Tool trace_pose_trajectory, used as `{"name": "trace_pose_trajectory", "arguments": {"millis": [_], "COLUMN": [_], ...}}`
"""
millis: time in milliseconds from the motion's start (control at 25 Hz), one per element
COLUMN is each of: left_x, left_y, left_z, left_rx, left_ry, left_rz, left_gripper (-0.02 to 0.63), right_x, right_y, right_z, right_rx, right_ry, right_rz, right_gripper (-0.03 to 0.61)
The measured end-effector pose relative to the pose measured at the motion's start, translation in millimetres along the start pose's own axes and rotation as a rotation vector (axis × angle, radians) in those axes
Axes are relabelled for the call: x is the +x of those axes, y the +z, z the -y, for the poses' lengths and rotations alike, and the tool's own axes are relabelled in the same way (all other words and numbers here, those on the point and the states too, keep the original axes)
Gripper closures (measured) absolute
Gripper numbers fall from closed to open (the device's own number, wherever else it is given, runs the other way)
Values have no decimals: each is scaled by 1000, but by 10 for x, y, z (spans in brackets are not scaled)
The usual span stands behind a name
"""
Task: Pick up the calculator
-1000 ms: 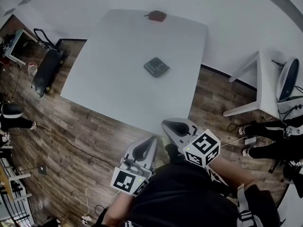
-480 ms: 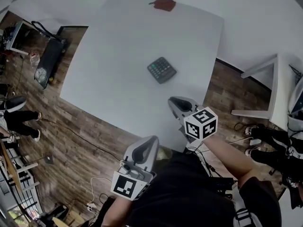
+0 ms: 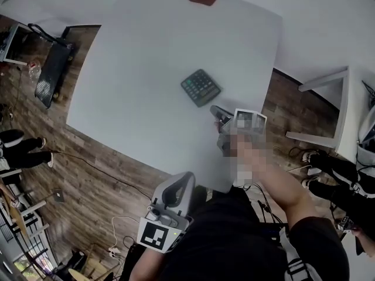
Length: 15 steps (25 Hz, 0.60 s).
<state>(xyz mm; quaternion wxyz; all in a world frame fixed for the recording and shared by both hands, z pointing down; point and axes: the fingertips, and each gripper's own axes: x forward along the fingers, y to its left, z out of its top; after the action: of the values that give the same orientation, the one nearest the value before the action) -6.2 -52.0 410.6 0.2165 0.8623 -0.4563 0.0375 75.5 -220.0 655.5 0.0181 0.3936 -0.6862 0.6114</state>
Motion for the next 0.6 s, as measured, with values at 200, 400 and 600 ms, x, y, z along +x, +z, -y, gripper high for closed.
{"name": "trace_pose_trajectory", "arguments": {"millis": [200,400,600], "left_x": [17,20,43], "left_y": [-18,-31,-39], "left_z": [-114,-181,-262], "left_rx": [-29,-51,-71], "left_ry": [1,11,25], "left_rz": [6,4,1], "left_gripper": [607,606,606], "right_x": [216,345,446], "right_y": [80,160,235], "right_z": [229,432,580], "right_rx": [138,225,296], "right_ry": [-30,-78,-101], "right_rz": [36,69,88], "right_gripper": [514,501,495]}}
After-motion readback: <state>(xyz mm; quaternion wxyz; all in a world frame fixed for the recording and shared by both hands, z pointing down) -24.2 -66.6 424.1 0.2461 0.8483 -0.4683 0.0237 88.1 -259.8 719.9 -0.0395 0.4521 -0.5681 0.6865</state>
